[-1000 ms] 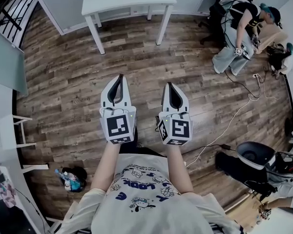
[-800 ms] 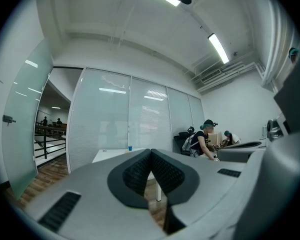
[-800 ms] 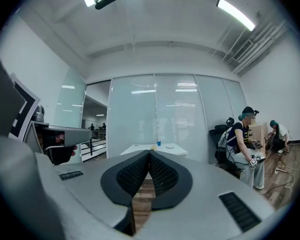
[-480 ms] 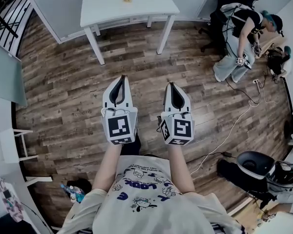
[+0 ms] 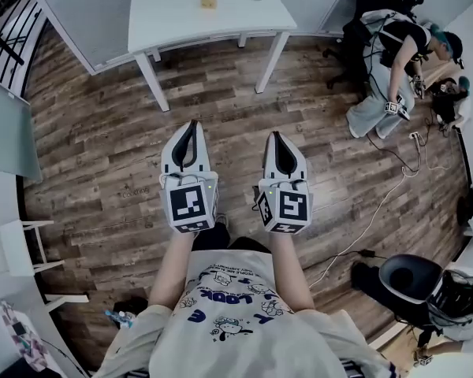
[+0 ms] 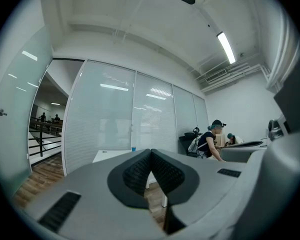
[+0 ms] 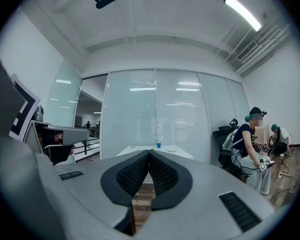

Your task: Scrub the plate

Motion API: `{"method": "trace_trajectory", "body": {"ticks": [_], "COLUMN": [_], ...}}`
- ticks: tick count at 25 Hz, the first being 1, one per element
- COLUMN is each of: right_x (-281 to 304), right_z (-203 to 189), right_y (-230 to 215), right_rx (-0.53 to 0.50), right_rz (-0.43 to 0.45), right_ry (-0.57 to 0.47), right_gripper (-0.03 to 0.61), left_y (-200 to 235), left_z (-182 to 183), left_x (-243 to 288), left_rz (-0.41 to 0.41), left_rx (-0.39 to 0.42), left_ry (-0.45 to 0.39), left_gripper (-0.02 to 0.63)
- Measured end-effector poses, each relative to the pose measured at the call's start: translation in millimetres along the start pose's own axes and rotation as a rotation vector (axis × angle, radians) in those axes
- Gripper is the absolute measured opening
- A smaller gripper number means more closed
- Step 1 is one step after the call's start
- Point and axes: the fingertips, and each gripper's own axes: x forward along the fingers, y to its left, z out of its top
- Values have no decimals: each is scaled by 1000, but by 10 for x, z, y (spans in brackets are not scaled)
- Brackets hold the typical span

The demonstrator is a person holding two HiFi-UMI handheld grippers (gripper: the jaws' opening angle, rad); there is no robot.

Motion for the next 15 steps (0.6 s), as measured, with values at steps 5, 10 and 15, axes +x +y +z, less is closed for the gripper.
{"method": "trace_trajectory", "body": {"ticks": [5, 10, 15], "right_x": [187, 335, 448], "right_z": [-53, -75, -105], "right_y": [-6, -55, -121], "right_rx": [11, -20, -30], "right_rz": [0, -1, -4], "right_ry": [18, 34, 44], "right_gripper": [-8, -8, -8], "left_y": [151, 165, 159], "left_z": [-42, -97, -134], "left_x": [159, 335, 490], "left_rz": [9, 7, 10], "left_rx": [-18, -17, -11], "left_ry": [5, 26, 40], "left_gripper": [29, 29, 29]}}
